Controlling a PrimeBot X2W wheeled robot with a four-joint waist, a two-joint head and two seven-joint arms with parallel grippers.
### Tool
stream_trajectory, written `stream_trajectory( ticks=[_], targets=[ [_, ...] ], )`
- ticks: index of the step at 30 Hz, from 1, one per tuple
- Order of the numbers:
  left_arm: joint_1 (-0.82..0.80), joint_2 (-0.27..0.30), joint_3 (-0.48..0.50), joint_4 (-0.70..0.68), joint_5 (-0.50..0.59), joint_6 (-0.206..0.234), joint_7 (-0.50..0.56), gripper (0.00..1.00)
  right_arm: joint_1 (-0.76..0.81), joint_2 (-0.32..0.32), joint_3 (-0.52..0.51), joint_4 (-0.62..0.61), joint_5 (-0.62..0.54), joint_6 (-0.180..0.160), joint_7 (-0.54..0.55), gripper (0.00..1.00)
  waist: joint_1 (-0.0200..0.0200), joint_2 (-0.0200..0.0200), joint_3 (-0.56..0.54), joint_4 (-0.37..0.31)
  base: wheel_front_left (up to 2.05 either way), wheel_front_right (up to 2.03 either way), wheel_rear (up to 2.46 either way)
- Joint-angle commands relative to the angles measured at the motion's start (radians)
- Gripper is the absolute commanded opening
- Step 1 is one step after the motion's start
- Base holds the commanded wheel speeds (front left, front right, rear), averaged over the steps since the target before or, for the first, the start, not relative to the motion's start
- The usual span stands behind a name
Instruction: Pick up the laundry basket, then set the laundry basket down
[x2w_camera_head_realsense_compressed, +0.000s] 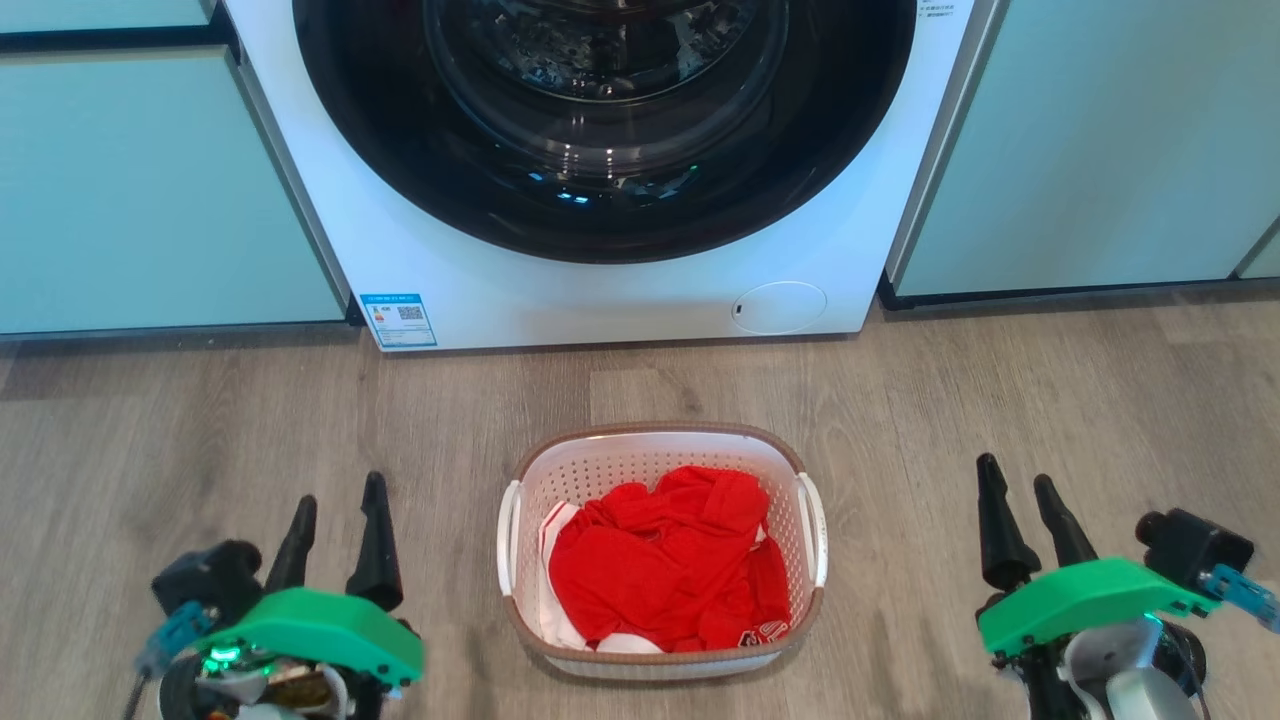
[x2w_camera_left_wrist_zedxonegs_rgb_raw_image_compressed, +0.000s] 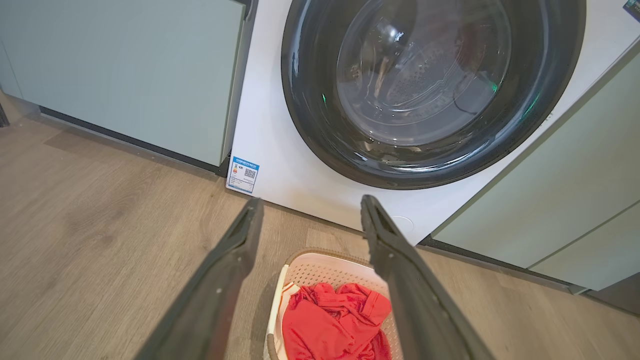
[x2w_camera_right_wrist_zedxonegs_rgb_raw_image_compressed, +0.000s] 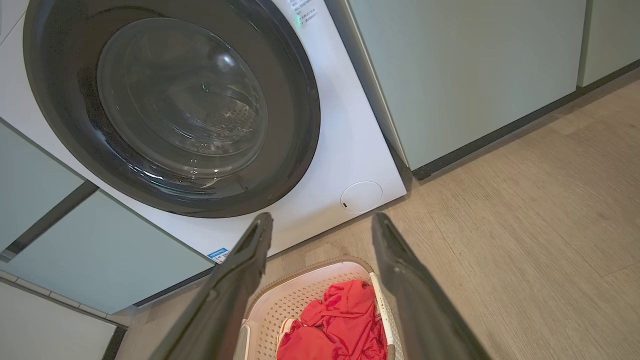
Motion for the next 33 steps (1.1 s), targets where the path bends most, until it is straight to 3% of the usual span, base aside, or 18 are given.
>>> stream_trajectory(
  ticks=[1, 18, 33],
  targets=[
    [-0.029, 0.019, 0.008, -0.045, 0.041, 0.013, -0.016, 1.0, -0.014, -0.011, 0.022, -0.043, -0.038, 0.001, -0.019, 1.0, 0.0, 0.0, 0.0, 0.0, 0.0, 0.0, 0.0],
    [-0.014, 0.029, -0.033, -0.082, 0.239, 0.046, -0.067, 1.0, -0.007, -0.013, 0.051, -0.059, -0.232, 0.001, -0.069, 1.0, 0.0, 0.0, 0.003, -0.002, 0.0, 0.0, 0.0],
    [0.004, 0.016, -0.039, -0.089, 0.392, 0.025, -0.108, 1.0, 0.003, -0.015, 0.074, -0.074, -0.395, 0.001, -0.11, 1.0, 0.0, 0.0, 0.001, -0.002, 0.0, 0.0, 0.0]
  ],
)
